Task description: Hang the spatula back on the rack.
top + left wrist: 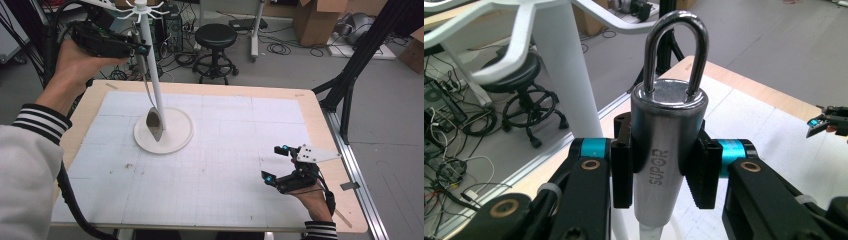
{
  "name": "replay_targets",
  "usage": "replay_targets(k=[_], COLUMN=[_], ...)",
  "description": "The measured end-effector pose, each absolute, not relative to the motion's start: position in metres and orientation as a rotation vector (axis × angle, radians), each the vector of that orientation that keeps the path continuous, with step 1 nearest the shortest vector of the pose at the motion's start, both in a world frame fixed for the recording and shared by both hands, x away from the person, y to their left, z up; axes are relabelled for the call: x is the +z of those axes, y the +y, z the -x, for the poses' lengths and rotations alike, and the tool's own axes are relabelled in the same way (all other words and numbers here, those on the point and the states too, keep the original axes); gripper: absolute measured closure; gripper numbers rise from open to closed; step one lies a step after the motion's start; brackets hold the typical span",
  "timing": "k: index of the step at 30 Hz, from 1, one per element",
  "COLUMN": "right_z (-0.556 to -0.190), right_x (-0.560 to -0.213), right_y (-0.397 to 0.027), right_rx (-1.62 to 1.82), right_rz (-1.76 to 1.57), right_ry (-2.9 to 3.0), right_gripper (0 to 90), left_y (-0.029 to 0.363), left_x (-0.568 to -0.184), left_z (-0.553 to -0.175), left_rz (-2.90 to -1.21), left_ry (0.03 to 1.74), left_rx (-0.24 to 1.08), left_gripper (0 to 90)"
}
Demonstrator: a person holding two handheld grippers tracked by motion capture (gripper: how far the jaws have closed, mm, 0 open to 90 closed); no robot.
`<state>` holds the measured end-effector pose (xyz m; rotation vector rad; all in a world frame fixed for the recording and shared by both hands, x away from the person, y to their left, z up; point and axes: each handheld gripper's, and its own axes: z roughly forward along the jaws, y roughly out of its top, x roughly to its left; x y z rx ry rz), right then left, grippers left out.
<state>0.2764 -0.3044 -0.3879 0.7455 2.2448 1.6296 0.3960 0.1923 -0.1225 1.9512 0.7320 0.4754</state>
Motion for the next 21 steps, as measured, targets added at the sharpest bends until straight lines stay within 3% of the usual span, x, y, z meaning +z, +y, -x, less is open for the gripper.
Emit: replay_targets(k=[21], right_z=[-0.2777], right_x=[-0.3901], right_y=[-0.3055], right_rx=[1.640], right_rz=[-0.753], right_ry=[2.247], right_gripper=[0.4], left_y=[0.1872], left_x=[-0.1170], left_z=[-0.4059], left_rz=[-1.982], left_ry=[0.760], left_rx=[0.504], left_gripper=[68.8])
